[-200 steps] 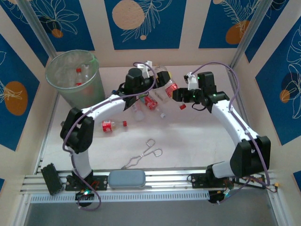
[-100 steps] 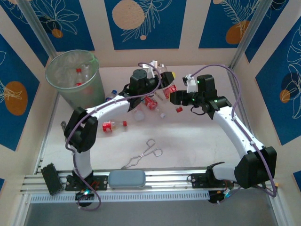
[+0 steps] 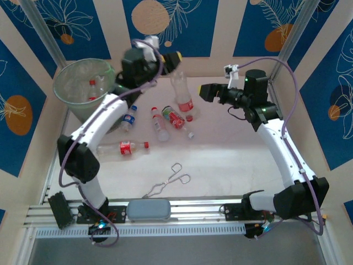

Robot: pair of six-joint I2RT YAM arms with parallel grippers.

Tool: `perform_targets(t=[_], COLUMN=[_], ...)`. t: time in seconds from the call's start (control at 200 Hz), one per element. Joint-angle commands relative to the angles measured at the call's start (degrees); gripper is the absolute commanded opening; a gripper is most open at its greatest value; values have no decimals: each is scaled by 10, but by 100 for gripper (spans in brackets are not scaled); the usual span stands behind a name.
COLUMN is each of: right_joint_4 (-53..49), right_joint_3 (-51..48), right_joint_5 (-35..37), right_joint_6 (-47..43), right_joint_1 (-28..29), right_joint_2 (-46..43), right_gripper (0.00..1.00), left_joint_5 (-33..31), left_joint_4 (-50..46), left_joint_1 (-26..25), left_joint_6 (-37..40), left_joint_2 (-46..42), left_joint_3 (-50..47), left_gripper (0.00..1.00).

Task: Put the plastic bottles in the bin

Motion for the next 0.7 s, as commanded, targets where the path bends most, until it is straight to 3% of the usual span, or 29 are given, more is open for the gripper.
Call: perform_targets(t=[0.0, 0.12, 0.205, 0.33, 0.465, 0.695], right_joint_4=[57, 46, 7, -74, -94, -89], right_joint_3=[9, -17, -12, 27, 34, 42], right_joint_5=[-41, -34, -10, 29, 47, 58], right_joint_6=[61, 41, 21, -37, -70, -75], right_joint_1=[-11, -18, -33, -27, -14, -1], right_joint_2=[8, 17, 34, 60, 80, 103], right_gripper=[98, 97, 95, 93, 92, 92], left_joint_5=[-10, -49, -28, -8, -45, -108], left_joint_4=[-117, -216, -250, -259, -246, -242], left_joint_1=[56, 109, 121, 98, 53, 4], left_joint_6=[71, 126, 124, 123, 140, 151], left_joint_2=[-49, -64, -72, -83, -99, -108], left_joint_3=[88, 170, 166, 95, -3, -108], left_gripper=[64, 62, 59, 60, 74, 81])
